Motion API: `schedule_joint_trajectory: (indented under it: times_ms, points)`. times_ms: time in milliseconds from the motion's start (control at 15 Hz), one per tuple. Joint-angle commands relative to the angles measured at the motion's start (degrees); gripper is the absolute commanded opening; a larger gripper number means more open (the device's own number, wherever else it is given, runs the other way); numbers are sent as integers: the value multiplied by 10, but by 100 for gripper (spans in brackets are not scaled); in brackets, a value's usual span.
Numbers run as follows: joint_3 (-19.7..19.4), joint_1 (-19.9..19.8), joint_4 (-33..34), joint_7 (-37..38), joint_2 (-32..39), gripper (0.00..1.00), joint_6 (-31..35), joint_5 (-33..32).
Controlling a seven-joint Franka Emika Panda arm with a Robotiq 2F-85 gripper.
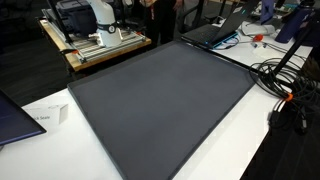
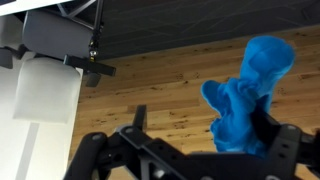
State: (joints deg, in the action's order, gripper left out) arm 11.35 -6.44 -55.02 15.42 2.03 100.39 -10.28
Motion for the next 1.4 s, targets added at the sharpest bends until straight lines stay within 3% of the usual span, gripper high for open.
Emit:
schedule_joint_trajectory:
  times_ms: [0, 600, 1333]
  points:
    - [1, 0, 51, -10, 27, 100, -51, 15]
    - [6, 3, 96, -13, 55, 100, -141, 9]
    - [11, 3, 140, -15, 81, 100, -188, 10]
